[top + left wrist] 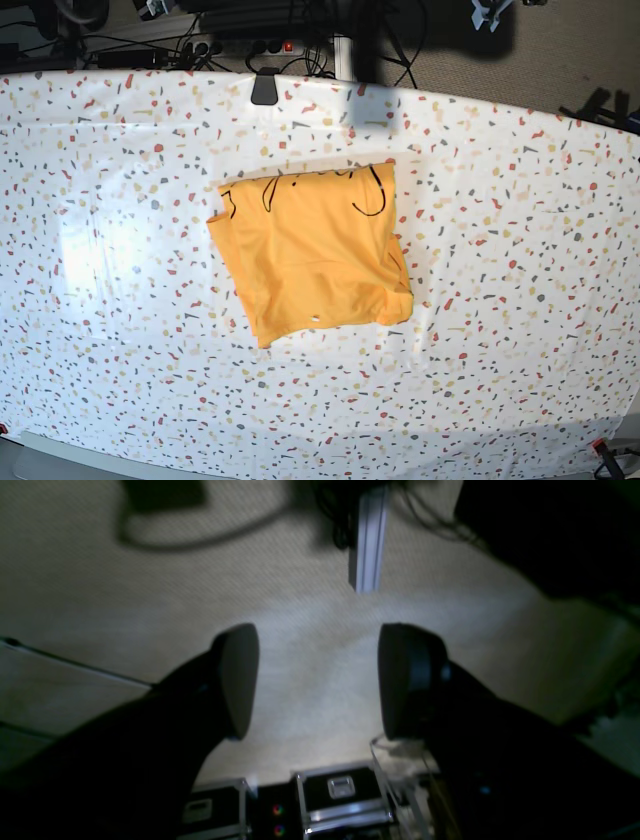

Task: Fold the T-shirt properly

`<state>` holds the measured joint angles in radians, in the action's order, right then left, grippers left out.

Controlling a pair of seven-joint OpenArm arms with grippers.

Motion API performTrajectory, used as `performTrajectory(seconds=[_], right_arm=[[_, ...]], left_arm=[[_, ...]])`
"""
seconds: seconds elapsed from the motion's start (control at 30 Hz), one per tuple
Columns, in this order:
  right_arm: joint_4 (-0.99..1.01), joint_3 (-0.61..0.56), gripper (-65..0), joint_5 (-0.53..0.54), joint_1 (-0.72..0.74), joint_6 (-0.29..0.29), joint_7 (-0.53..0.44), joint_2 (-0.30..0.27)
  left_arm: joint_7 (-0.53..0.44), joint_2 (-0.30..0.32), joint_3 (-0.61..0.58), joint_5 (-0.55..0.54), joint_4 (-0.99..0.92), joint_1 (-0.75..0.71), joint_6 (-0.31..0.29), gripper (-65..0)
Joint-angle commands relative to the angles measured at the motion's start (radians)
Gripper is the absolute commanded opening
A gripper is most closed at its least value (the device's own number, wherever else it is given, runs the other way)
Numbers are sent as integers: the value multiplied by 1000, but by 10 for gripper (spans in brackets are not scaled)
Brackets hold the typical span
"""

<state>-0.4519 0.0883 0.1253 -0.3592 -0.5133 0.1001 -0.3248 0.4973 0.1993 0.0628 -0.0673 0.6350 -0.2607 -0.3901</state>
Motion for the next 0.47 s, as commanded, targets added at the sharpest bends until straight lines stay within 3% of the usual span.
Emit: performTrajectory(seconds=[0.0, 0.2, 0.43], right_arm=[[10, -16, -392, 1, 5, 22, -7, -17], [13, -90, -392, 1, 12, 43, -7, -19], [13, -96, -392, 10, 16, 43, -9, -19]], left_arm=[[-1, 13, 1, 0, 7, -2, 3, -283], [-1, 20, 1, -1, 7, 0, 6, -283], [-2, 20, 1, -3, 7, 0, 6, -283]])
